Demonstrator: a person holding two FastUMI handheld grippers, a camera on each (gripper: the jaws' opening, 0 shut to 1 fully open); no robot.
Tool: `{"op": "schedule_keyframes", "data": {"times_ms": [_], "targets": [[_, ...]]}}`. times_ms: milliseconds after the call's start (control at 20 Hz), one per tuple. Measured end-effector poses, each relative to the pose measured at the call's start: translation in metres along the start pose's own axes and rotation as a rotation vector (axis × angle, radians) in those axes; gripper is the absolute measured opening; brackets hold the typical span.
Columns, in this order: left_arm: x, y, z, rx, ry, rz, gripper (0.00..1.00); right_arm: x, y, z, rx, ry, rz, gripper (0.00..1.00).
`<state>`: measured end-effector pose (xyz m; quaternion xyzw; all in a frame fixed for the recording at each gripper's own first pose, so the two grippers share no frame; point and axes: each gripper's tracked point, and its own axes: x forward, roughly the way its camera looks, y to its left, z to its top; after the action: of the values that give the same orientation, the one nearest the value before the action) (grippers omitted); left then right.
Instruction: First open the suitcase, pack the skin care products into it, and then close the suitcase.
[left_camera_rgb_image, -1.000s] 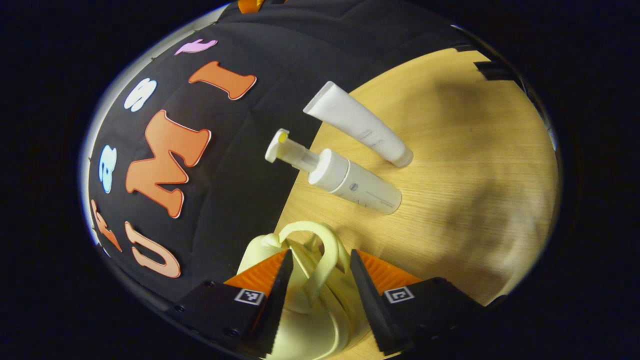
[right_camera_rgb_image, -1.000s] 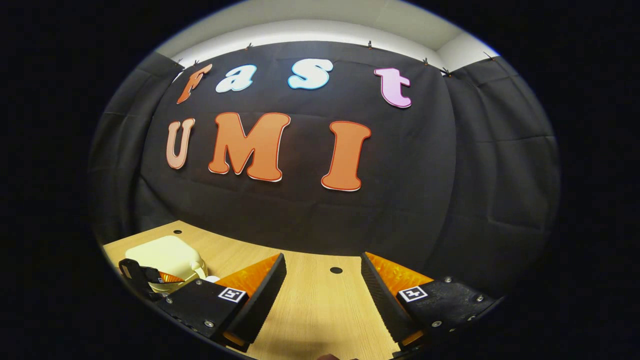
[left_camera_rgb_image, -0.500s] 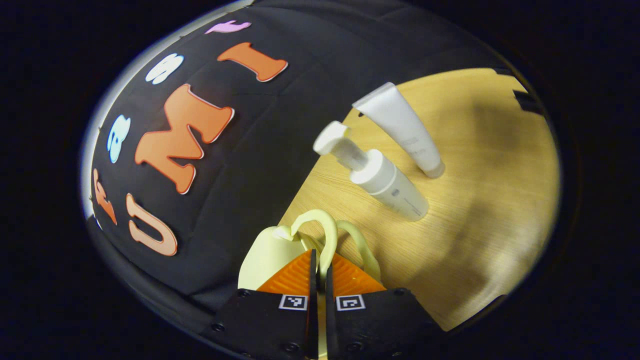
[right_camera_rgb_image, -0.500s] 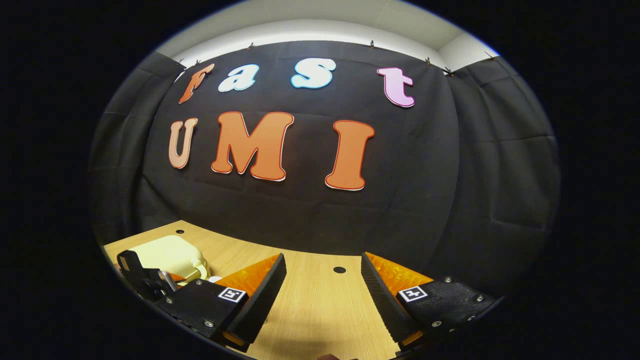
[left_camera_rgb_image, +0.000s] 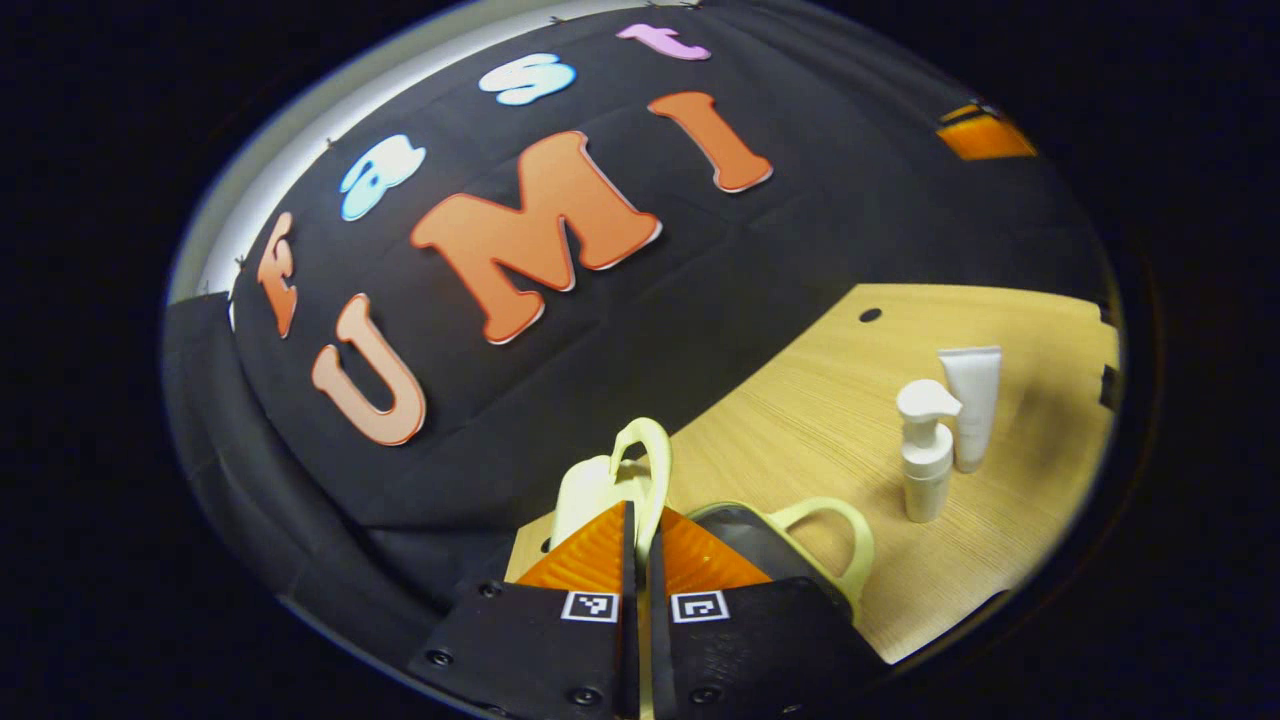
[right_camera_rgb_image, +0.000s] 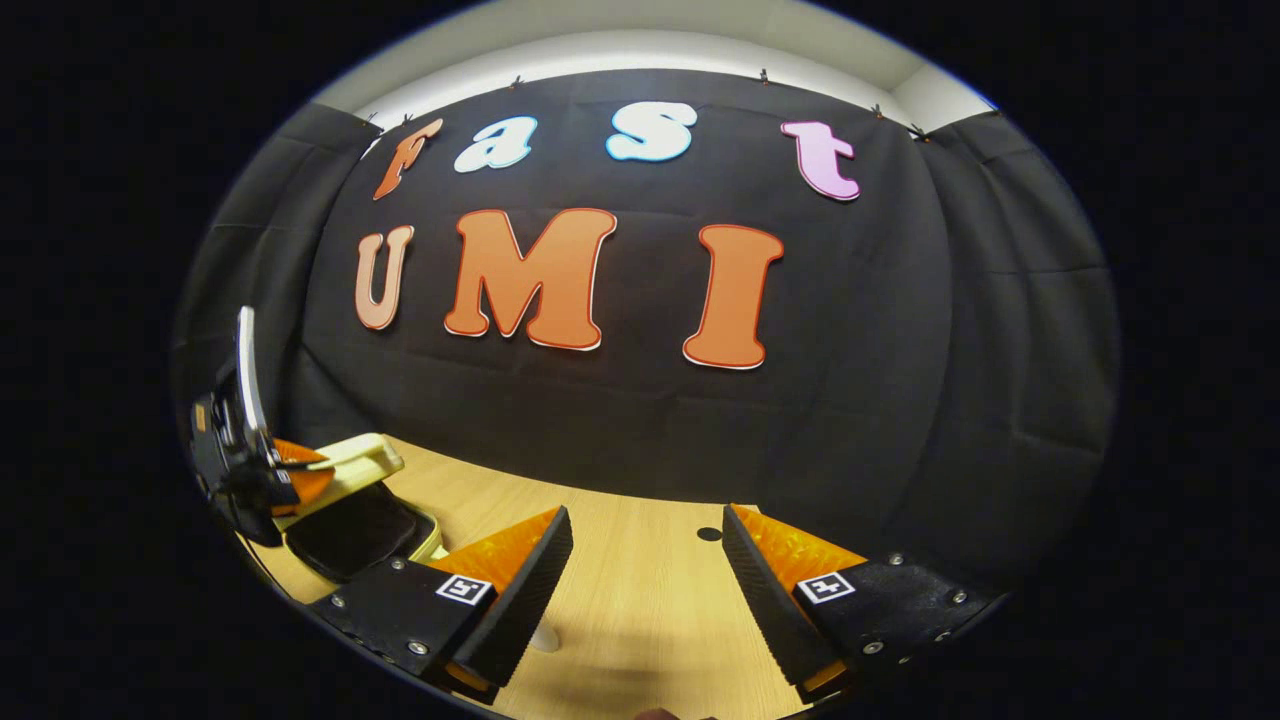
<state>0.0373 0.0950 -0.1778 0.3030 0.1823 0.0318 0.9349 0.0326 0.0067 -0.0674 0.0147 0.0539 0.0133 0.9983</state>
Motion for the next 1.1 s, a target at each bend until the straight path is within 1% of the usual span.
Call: {"op": "schedule_keyframes", "data": {"times_ms": [150, 200, 300, 400, 650, 700, 1000, 1100], "targets": [[-0.003, 0.055, -0.003, -0.034, -0.004, 0.074, 0.04, 0.008, 0.017, 0.004, 0.008, -0.005, 0.012, 0.95], [-0.006, 0.068, -0.008, -0.04, -0.003, 0.088, 0.05, 0.011, 0.024, 0.004, 0.011, -0.005, 0.016, 0.95], [-0.008, 0.093, -0.019, -0.106, -0.001, 0.107, 0.05, 0.015, 0.038, 0.006, 0.004, -0.006, 0.022, 0.95], [-0.008, 0.123, -0.03, -0.159, 0.003, 0.141, 0.06, 0.018, 0.051, 0.01, -0.009, -0.015, 0.024, 0.95], [-0.007, 0.187, -0.068, -0.242, 0.005, 0.187, 0.06, 0.021, 0.082, 0.011, 0.004, -0.001, 0.013, 0.95], [-0.005, 0.196, -0.075, -0.26, 0.009, 0.186, 0.06, 0.02, 0.086, 0.012, 0.004, 0.001, 0.005, 0.95], [0.01, 0.261, -0.155, -0.373, 0.066, 0.214, 0.06, 0.012, 0.11, 0.007, -0.014, 0.04, -0.027, 0.95], [0.015, 0.284, -0.188, -0.364, 0.115, 0.231, 0.06, 0.009, 0.119, 0.004, -0.01, 0.061, -0.034, 0.95]]}}
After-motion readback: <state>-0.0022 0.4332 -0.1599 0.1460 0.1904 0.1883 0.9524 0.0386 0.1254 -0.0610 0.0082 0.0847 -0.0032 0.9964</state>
